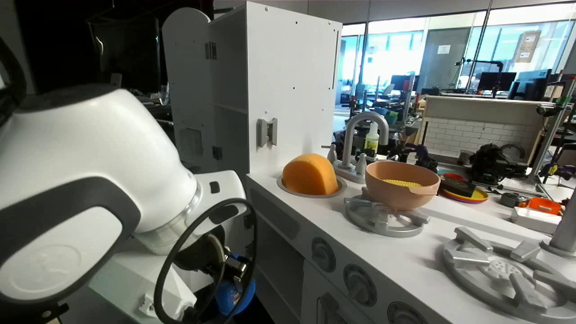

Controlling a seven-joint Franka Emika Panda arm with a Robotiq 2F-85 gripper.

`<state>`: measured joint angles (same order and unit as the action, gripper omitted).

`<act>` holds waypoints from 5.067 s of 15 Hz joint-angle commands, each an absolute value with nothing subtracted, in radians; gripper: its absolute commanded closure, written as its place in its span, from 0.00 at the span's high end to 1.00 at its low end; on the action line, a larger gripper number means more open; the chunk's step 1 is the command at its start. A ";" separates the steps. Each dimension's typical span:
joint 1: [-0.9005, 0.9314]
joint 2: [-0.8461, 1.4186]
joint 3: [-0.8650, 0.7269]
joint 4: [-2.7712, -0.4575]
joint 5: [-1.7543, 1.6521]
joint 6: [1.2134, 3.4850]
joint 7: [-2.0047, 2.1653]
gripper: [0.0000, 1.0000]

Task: Put the blue and yellow objects into the bottom cabinet.

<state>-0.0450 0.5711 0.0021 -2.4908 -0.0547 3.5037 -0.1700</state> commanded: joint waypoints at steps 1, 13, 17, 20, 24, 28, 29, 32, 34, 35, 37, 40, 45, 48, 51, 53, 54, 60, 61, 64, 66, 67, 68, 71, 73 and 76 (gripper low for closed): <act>0.007 0.722 -0.022 -2.389 -0.040 3.626 -0.135 0.23; 0.082 0.977 -0.070 -2.048 -0.030 3.664 -0.105 0.23; 0.096 1.053 -0.085 -1.973 -0.028 3.705 -0.106 0.23; 0.106 1.094 -0.092 -1.920 -0.025 3.714 -0.106 0.23; 0.126 1.118 -0.101 -1.891 -0.019 3.728 -0.106 0.23; 0.141 1.137 -0.107 -1.871 -0.014 3.737 -0.105 0.23; 0.148 1.129 -0.108 -1.876 -0.009 3.735 -0.103 0.23; 0.154 1.119 -0.106 -1.874 0.002 3.728 -0.099 0.23; 0.155 1.125 -0.105 -1.847 0.010 3.715 -0.095 0.23; 0.160 1.125 -0.106 -1.827 0.022 3.700 -0.092 0.23; 0.166 1.140 -0.110 -1.785 0.038 3.693 -0.090 0.23; 0.177 1.173 -0.122 -1.728 0.061 3.702 -0.093 0.23; 0.207 1.253 -0.164 -1.638 0.093 3.709 -0.100 0.23; 0.239 1.287 -0.191 -1.607 0.122 3.707 -0.099 0.23; 0.273 1.320 -0.222 -1.572 0.162 3.707 -0.098 0.76; 0.282 1.350 -0.237 -1.541 0.180 3.705 -0.095 0.88; 0.294 1.354 -0.247 -1.534 0.197 3.706 -0.095 0.96; 0.343 1.375 -0.288 -1.516 0.267 3.708 -0.093 1.00; 0.359 1.350 -0.294 -1.550 0.273 3.697 -0.099 1.00; 0.375 1.249 -0.291 -1.678 0.231 3.614 -0.124 1.00; 0.368 1.143 -0.276 -1.799 0.168 3.535 -0.151 1.00; 0.367 1.099 -0.274 -1.839 0.136 3.494 -0.166 1.00; 0.366 1.048 -0.274 -1.885 0.099 3.448 -0.178 1.00; 0.358 0.894 -0.275 -2.036 -0.010 3.382 -0.205 1.00; 0.346 0.795 -0.275 -2.129 -0.074 3.345 -0.232 1.00; 0.333 0.633 -0.276 -2.233 -0.154 3.259 -0.273 1.00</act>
<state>0.3560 0.8285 -0.2837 -2.0946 -0.0755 3.3555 -0.2167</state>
